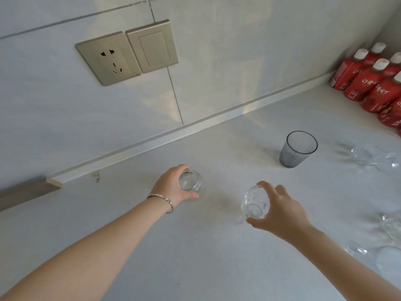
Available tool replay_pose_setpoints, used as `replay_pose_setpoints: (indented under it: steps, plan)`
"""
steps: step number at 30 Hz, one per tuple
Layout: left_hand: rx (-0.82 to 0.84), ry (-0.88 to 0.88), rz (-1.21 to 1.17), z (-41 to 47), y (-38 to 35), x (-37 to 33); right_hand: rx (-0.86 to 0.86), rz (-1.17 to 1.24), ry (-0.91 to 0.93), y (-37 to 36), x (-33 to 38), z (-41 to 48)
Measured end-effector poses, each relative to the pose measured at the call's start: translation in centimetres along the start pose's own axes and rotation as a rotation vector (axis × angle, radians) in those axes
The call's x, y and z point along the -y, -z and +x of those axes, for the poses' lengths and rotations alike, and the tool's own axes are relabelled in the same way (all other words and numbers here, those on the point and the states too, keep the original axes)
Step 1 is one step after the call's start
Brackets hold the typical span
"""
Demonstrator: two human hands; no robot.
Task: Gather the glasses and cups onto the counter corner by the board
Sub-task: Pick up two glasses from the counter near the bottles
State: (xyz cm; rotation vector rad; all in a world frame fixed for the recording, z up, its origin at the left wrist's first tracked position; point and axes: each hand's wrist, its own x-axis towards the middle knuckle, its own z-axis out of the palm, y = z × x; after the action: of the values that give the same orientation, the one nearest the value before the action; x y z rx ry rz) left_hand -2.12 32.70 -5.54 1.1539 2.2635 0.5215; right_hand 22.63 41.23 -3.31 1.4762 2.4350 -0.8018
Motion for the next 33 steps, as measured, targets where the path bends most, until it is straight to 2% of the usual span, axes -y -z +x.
replay_pose_setpoints:
  steps: [7, 14, 19, 24, 33]
  plan:
    - [-0.292, 0.167, -0.176, -9.6, 3.4, 7.2, 0.090, -0.069, 0.200, -2.3, 7.4, -1.4]
    - [-0.480, 0.451, -0.253, -17.7, 11.1, 20.6, 0.152, -0.083, 0.444, -8.0, 20.7, -3.5]
    - [-0.638, 0.575, -0.319, -20.6, 16.1, 31.2, 0.179, -0.073, 0.488, -13.7, 30.2, -6.3]
    - [-0.723, 0.656, -0.370, -21.2, 20.0, 40.0, 0.204, -0.075, 0.489, -19.3, 38.2, -9.1]
    - [-0.748, 0.637, -0.515, -19.1, 24.7, 47.4, 0.219, -0.153, 0.492, -24.9, 45.9, -11.3]
